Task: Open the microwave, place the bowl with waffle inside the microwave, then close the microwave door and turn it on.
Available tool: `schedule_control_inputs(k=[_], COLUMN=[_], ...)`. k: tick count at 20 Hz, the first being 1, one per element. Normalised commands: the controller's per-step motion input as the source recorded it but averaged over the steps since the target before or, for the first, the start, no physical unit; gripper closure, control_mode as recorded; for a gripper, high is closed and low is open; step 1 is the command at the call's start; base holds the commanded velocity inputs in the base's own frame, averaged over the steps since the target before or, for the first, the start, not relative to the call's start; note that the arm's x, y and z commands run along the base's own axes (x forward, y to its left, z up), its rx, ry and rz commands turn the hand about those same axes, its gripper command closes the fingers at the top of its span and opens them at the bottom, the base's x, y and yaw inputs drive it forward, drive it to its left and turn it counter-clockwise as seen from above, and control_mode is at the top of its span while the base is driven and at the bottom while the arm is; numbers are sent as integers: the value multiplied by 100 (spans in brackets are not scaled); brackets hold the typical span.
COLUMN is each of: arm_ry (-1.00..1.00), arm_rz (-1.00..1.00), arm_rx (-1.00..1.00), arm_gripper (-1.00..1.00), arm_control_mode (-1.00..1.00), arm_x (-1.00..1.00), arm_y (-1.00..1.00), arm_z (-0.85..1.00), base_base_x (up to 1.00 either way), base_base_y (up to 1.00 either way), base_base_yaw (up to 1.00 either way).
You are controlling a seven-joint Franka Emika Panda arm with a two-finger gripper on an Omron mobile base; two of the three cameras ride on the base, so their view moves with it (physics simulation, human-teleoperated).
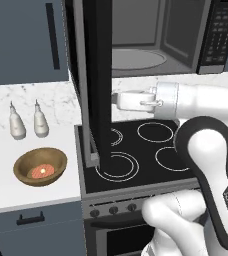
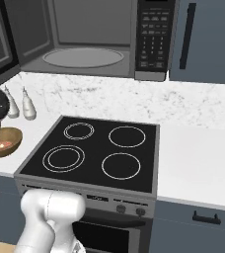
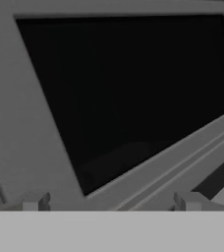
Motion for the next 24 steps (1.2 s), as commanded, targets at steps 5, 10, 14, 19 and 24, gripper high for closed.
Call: schedule_control_inputs(k=[5, 10, 14, 19, 24], arm_ry=[0, 0, 18, 9, 23], arm_rz=[0, -7, -19, -17, -22], arm_rx=[-6, -4, 0, -6, -30], arm_gripper=[-100, -100, -100, -100, -100], arm_control_mode=[-100, -100, -100, -100, -100], arm_x=[9, 3, 1, 8, 30], arm_y=[57, -12, -100, -93, -51], arm_z=[0, 10, 16, -8, -20], base_base_x=[0, 0, 0, 0, 0], base_base_y=[0, 0, 0, 0, 0], base_base_yaw=[0, 0, 0, 0, 0])
